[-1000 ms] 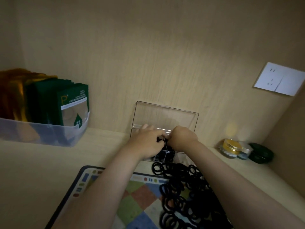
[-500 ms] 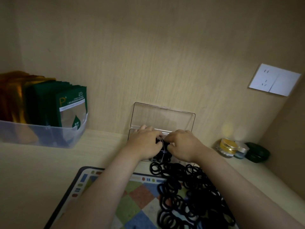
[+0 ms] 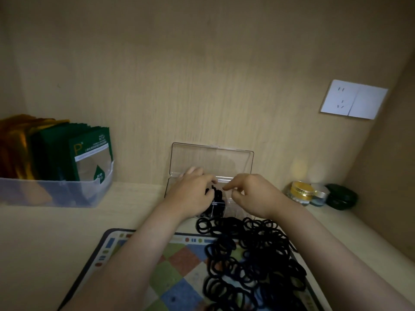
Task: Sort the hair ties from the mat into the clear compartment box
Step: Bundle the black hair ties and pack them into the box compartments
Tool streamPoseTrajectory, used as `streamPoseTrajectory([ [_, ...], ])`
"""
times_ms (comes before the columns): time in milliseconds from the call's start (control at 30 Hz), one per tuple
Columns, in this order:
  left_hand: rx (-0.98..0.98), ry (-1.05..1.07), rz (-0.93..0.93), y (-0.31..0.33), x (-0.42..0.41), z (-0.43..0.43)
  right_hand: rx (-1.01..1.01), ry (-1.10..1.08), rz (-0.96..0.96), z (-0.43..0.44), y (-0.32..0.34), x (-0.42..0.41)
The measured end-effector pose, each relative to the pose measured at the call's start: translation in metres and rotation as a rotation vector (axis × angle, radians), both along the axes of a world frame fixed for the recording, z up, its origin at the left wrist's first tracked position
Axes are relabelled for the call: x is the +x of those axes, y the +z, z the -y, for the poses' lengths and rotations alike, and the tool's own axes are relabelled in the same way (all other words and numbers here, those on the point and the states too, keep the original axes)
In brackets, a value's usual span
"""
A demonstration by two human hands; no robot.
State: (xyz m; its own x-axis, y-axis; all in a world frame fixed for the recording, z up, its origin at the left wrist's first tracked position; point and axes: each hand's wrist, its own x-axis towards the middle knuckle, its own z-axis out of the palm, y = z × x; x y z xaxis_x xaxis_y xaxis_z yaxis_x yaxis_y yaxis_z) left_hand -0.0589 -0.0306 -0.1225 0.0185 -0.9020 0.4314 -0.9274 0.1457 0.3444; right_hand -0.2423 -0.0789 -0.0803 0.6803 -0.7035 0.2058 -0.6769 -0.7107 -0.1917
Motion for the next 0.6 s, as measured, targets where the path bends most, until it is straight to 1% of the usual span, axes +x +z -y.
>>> streamPoseTrajectory([
  [100, -0.045, -0.053, -0.011, 0.006, -0.011, -0.014, 0.038, 0.025, 0.070, -0.012, -0.006, -0.010],
  [200, -0.033, -0.078, 0.013, 0.006, -0.021, -0.028, 0.025, 0.015, 0.039, -0.025, -0.016, -0.017],
  [300, 0.068, -0.116, 0.024, -0.002, -0.026, -0.043, -0.007, -0.018, -0.018, -0.035, -0.024, -0.023],
  [500, 0.311, -0.150, 0.109, -0.025, -0.017, -0.059, 0.118, 0.085, -0.087, -0.044, -0.034, -0.029],
  [600, 0.321, -0.154, 0.117, -0.029, -0.016, -0.061, 0.153, 0.100, -0.147, -0.045, -0.033, -0.031],
])
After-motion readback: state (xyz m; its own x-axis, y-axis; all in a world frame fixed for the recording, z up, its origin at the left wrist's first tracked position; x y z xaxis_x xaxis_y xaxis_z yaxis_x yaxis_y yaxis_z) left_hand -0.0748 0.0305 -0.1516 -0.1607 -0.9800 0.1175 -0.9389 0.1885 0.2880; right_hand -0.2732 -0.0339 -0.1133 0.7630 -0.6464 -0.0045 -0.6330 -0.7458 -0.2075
